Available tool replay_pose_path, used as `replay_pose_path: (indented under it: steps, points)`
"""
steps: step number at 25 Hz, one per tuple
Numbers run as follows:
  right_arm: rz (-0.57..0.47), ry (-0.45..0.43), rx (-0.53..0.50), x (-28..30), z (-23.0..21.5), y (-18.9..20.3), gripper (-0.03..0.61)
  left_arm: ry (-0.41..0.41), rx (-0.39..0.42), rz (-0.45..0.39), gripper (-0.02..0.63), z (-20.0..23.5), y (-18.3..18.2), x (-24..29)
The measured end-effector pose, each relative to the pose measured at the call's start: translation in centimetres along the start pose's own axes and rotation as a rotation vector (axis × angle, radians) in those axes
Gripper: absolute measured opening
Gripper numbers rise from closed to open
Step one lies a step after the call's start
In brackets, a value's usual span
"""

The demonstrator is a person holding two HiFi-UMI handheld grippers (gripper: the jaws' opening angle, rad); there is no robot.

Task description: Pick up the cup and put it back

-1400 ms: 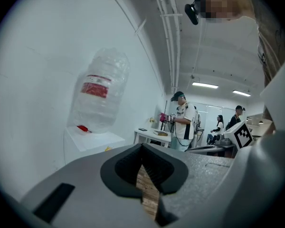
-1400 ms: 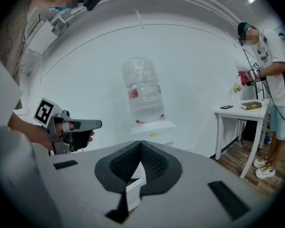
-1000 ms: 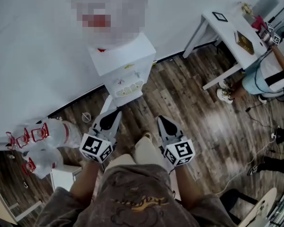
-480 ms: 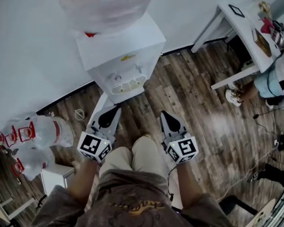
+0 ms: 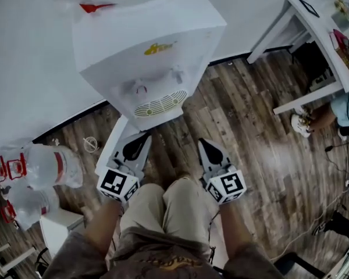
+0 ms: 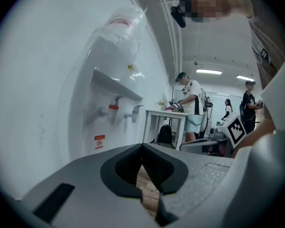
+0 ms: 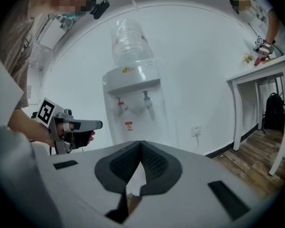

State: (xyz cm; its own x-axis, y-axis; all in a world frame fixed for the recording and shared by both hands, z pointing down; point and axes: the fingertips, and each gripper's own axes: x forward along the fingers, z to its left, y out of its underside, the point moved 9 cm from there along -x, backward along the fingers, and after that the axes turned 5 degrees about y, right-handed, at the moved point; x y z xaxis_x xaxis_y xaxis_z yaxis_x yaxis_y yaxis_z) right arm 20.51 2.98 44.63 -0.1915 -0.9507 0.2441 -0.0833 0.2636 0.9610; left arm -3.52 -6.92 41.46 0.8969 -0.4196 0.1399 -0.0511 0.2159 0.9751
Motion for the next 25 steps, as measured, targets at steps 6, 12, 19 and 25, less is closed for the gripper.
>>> replay_pose_path:
  steps: [6,12,19,25]
  points:
    - [-0.03,-0.019,-0.003,2.7,-1.6,7.1,0.003,0.008,0.005,-0.019,0.003,1.8,7.7,1.9]
    - [-0.055,-0.022,-0.013,4.6,-3.0,13.5,0.003,0.025,0.011,-0.034,0.003,3.4,14.7,3.4]
    - [-0.062,-0.018,-0.047,5.9,-2.9,17.4,0.003,0.055,0.025,-0.035,0.003,4.1,18.8,3.6]
    - [-0.062,-0.012,-0.015,6.0,-3.0,17.7,0.003,0.033,0.021,-0.032,0.003,4.7,19.7,2.0]
